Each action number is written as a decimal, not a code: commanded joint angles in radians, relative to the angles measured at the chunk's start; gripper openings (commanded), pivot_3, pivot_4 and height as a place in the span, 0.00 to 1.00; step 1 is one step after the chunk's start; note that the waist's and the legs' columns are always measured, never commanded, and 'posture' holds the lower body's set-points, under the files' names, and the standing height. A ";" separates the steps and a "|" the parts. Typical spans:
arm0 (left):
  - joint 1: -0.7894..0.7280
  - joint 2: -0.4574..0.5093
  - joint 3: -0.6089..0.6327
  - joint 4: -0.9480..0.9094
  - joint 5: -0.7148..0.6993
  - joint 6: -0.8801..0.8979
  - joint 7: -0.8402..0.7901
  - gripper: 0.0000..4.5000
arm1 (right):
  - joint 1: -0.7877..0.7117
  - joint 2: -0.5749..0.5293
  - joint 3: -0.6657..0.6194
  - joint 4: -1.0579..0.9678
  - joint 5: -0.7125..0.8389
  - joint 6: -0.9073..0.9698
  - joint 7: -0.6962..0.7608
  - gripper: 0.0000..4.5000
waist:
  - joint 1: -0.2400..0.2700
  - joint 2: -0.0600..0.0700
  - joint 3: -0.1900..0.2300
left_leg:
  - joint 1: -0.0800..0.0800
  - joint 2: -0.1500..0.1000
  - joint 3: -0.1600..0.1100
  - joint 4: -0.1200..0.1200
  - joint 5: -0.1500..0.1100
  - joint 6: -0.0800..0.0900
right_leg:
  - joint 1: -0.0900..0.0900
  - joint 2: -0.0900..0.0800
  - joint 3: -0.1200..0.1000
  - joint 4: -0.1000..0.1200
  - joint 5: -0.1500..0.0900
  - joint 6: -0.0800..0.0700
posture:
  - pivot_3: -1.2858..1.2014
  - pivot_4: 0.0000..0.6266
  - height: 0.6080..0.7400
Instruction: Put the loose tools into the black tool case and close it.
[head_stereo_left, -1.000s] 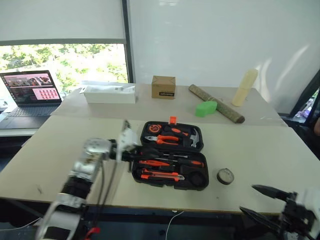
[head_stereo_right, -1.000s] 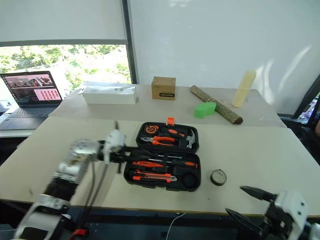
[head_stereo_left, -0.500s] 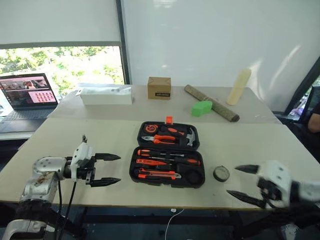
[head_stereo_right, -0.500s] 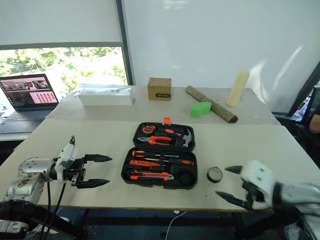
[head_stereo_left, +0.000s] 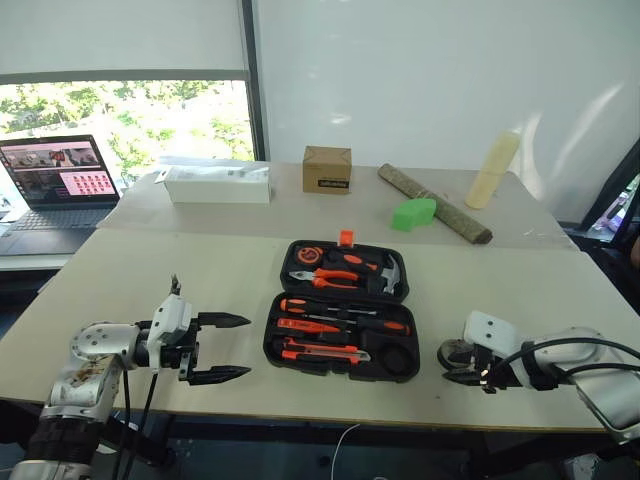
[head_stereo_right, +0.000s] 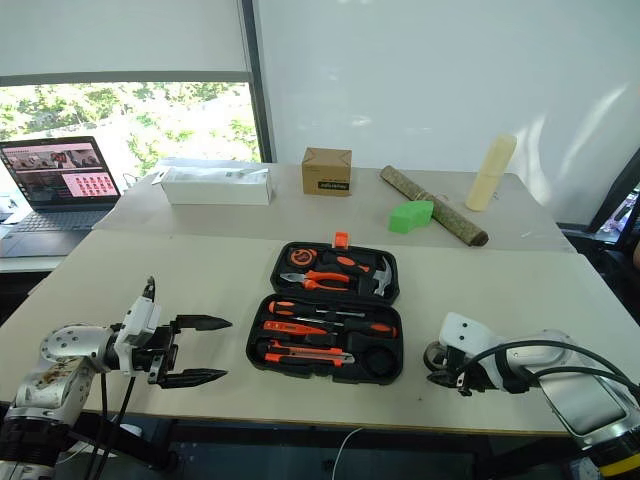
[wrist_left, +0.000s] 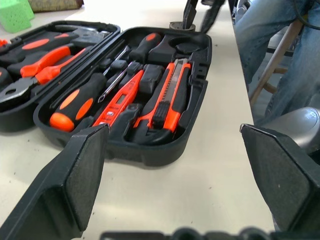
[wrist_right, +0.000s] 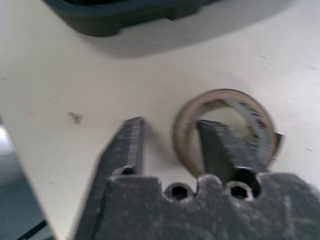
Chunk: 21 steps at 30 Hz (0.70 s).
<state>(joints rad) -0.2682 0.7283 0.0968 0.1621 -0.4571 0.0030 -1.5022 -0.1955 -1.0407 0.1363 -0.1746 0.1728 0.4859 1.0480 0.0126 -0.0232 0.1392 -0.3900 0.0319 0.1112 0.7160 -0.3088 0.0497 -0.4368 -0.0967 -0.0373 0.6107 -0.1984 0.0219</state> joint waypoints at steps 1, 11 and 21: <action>-0.001 0.009 0.008 -0.044 -0.025 -0.012 -0.017 1.00 | -0.020 -0.019 -0.037 0.000 0.021 -0.079 0.074 0.02 | -0.001 0.000 0.000 | 0.000 0.000 0.000 0.000 0.000 0.000 | 0.000 0.000 0.000 0.000 0.000 0.000 | 0.52 0.24 1.00; 0.016 -0.017 -0.018 -0.089 -0.026 -0.005 0.000 1.00 | -0.235 0.086 0.036 -0.247 0.253 0.149 0.156 0.02 | -0.009 0.001 0.000 | 0.002 0.003 -0.001 0.000 0.001 -0.002 | 0.000 0.003 0.000 0.002 0.002 -0.004 | 0.52 0.24 1.00; 0.051 -0.012 -0.032 -0.131 -0.027 0.007 0.027 1.00 | -0.355 0.138 0.261 -0.137 0.048 0.264 0.085 0.02 | -0.002 0.001 0.001 | -0.001 0.001 0.000 0.001 0.004 -0.007 | -0.002 0.001 -0.001 0.001 0.002 -0.003 | 0.52 0.24 1.00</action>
<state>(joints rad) -0.2181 0.7067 0.0581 0.0673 -0.4726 0.0044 -1.4805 -0.5309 -0.9026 0.3904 -0.3176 0.2448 0.7323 1.1392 0.0106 -0.0223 0.1397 -0.3908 0.0332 0.1115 0.7167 -0.3049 0.0430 -0.4386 -0.0956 -0.0379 0.6119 -0.1962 0.0186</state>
